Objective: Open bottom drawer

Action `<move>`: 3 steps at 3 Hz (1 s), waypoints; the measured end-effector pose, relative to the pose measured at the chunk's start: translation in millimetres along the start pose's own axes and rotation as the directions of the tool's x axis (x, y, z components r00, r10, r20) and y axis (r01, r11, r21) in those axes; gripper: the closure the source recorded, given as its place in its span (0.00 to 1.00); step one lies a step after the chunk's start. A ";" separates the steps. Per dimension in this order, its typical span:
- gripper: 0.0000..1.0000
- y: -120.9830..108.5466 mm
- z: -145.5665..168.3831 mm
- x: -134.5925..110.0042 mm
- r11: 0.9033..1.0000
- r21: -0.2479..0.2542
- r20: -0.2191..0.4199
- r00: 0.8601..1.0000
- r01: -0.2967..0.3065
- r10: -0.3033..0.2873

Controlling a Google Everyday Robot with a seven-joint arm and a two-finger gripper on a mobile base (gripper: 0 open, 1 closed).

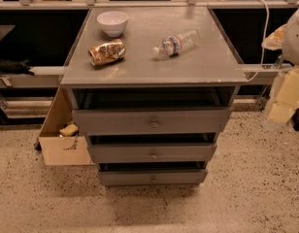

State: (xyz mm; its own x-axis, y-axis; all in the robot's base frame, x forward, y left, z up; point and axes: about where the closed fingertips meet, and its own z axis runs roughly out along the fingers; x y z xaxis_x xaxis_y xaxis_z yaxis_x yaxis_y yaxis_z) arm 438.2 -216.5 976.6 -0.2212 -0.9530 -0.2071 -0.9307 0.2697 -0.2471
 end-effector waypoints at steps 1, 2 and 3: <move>0.00 -0.7 -2.2 -0.6 1.000 0.013 -0.004 1.000 -0.002 0.002; 0.00 7.2 56.4 2.3 1.000 -0.012 0.020 1.000 0.018 -0.018; 0.00 28.0 133.0 8.5 0.997 -0.053 0.045 0.998 0.048 -0.045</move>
Offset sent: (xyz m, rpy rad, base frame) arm 0.0247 0.0077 -0.1121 0.0215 0.0288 0.0280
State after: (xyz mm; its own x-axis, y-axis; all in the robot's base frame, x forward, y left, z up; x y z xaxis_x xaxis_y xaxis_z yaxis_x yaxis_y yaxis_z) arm 449.0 -198.7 842.0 -0.1655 -0.9570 -0.2382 -0.9544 0.2163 -0.2058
